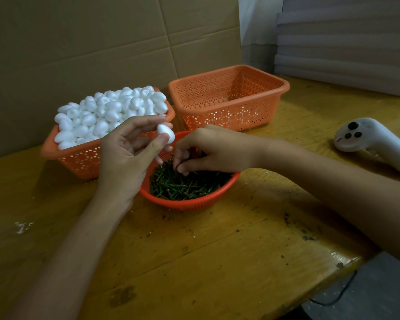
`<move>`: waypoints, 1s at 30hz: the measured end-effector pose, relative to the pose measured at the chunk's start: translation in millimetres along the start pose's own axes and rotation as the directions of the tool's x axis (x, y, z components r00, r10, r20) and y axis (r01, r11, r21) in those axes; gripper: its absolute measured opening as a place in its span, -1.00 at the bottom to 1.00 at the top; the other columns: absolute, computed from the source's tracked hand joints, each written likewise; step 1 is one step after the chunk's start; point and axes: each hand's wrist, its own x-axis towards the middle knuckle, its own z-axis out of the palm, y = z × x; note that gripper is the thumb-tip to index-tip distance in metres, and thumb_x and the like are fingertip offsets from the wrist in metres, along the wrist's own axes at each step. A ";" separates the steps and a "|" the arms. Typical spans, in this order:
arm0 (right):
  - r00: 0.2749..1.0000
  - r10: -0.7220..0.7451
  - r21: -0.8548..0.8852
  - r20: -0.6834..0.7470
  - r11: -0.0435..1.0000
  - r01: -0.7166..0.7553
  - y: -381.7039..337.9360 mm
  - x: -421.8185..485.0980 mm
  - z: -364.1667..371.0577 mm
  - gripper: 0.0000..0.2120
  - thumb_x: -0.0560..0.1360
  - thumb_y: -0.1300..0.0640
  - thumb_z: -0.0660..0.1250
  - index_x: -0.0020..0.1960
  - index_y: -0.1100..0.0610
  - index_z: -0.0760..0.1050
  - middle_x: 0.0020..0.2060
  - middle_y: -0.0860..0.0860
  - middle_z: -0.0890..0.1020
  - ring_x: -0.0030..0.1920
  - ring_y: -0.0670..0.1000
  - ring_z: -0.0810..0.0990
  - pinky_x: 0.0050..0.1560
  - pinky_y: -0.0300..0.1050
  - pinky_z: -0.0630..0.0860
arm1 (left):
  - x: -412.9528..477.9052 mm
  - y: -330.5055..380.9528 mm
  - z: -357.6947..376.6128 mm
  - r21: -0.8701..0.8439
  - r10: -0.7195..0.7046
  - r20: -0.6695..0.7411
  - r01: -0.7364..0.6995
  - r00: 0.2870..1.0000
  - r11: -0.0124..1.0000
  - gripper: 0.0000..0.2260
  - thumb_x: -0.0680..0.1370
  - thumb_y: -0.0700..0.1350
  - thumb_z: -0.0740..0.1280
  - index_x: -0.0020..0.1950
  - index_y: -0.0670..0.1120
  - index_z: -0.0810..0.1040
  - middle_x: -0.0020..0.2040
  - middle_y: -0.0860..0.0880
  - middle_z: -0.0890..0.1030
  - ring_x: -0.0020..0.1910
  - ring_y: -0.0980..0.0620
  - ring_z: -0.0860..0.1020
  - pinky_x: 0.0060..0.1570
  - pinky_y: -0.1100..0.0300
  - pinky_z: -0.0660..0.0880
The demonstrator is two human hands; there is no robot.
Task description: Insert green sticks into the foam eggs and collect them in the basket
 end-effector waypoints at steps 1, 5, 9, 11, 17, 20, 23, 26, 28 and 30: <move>1.000 0.000 -0.002 -0.011 1.000 0.000 -1.1 0.1 0.0 -0.91 0.63 0.12 0.39 0.08 0.13 0.64 -0.15 -0.11 0.73 -0.07 -0.17 0.66 0.04 -0.31 0.47 | 0.0 0.2 -0.2 -0.001 0.000 0.001 0.000 1.000 1.000 -0.77 0.60 -0.27 0.48 0.17 0.02 0.67 0.16 -0.07 0.74 -0.10 -0.04 0.73 -0.26 0.25 0.59; 0.999 0.023 -0.018 -0.025 1.000 -0.023 -3.5 0.1 0.1 -0.87 0.67 0.12 0.32 0.04 0.19 0.53 -0.17 -0.11 0.74 -0.11 -0.15 0.64 0.00 -0.26 0.46 | -0.5 -0.5 -1.5 0.007 -0.006 0.002 0.006 1.000 1.000 -0.80 0.57 -0.25 0.51 0.12 0.01 0.68 0.15 -0.06 0.75 -0.12 -0.02 0.72 -0.27 0.25 0.58; 0.998 0.049 -0.020 -0.047 0.999 -0.050 -2.3 0.4 -0.5 -0.92 0.57 0.22 0.39 0.05 0.12 0.56 -0.16 -0.13 0.70 -0.09 -0.14 0.64 0.05 -0.23 0.50 | -0.1 -0.4 -1.3 -0.005 -0.005 0.007 0.005 1.000 1.000 -0.80 0.58 -0.26 0.49 0.14 -0.01 0.67 0.14 -0.07 0.75 -0.10 -0.01 0.73 -0.25 0.26 0.57; 0.996 0.052 -0.037 -0.068 0.998 -0.055 -1.4 0.5 -0.1 -0.87 0.51 0.21 0.46 0.05 0.09 0.60 -0.16 -0.16 0.65 -0.09 -0.14 0.60 0.03 -0.27 0.47 | 0.3 -0.1 -0.7 -0.007 -0.007 0.008 0.007 1.000 1.000 -0.80 0.60 -0.29 0.46 0.16 -0.04 0.66 0.13 -0.09 0.75 -0.10 -0.02 0.72 -0.24 0.26 0.58; 0.994 0.042 -0.057 -0.102 0.997 -0.048 0.0 0.9 2.9 -0.86 0.43 0.18 0.53 -0.05 0.05 0.62 -0.18 -0.18 0.64 -0.17 -0.20 0.54 -0.08 -0.33 0.40 | -1.0 1.9 1.1 0.012 -0.016 0.010 0.016 1.000 1.000 -0.83 0.61 -0.35 0.39 0.11 -0.12 0.65 0.09 -0.09 0.75 -0.12 0.00 0.70 -0.23 0.24 0.59; 0.993 0.046 -0.046 -0.105 0.998 -0.051 0.1 1.2 3.0 -0.85 0.43 0.18 0.53 -0.02 0.06 0.64 -0.14 -0.14 0.69 -0.11 -0.15 0.61 -0.01 -0.25 0.45 | -2.0 2.1 1.7 0.008 -0.024 0.007 0.024 1.000 1.000 -0.84 0.61 -0.36 0.40 0.10 -0.14 0.65 0.09 -0.08 0.75 -0.13 0.01 0.70 -0.22 0.23 0.59; 0.993 0.054 -0.048 -0.104 0.997 -0.059 0.0 1.4 2.8 -0.84 0.43 0.18 0.54 -0.01 0.07 0.64 -0.14 -0.14 0.68 -0.09 -0.13 0.63 0.03 -0.19 0.48 | -2.3 3.2 2.1 0.006 -0.016 0.005 0.016 1.000 1.000 -0.81 0.59 -0.31 0.46 0.14 -0.06 0.65 0.10 -0.06 0.76 -0.09 -0.02 0.71 -0.21 0.23 0.59; 0.993 0.060 -0.050 -0.104 0.997 -0.066 -0.9 1.0 2.2 -0.83 0.43 0.18 0.54 0.00 0.08 0.65 -0.13 -0.13 0.69 -0.09 -0.11 0.63 0.06 -0.15 0.49 | -2.7 4.9 1.9 0.001 0.002 0.011 -0.002 1.000 1.000 -0.70 0.57 -0.28 0.50 0.22 0.03 0.62 0.12 -0.04 0.76 -0.03 -0.05 0.71 -0.19 0.22 0.61; 0.993 0.063 -0.054 -0.104 0.996 -0.069 -1.1 1.2 2.2 -0.83 0.43 0.18 0.54 0.01 0.07 0.65 -0.13 -0.14 0.69 -0.09 -0.13 0.63 0.05 -0.16 0.49 | -3.1 5.0 2.4 0.002 0.002 0.013 -0.002 1.000 1.000 -0.73 0.55 -0.28 0.51 0.17 0.00 0.63 0.12 -0.03 0.76 0.00 -0.04 0.71 -0.15 0.21 0.62; 0.993 0.068 -0.056 -0.101 0.996 -0.074 -0.9 1.6 2.3 -0.84 0.43 0.17 0.54 0.00 0.06 0.66 -0.15 -0.16 0.67 -0.10 -0.15 0.62 0.04 -0.18 0.48 | -3.6 4.3 2.8 0.009 0.001 0.015 -0.001 1.000 1.000 -0.79 0.54 -0.30 0.52 0.09 -0.07 0.65 0.11 -0.03 0.76 0.04 -0.06 0.71 -0.09 0.21 0.63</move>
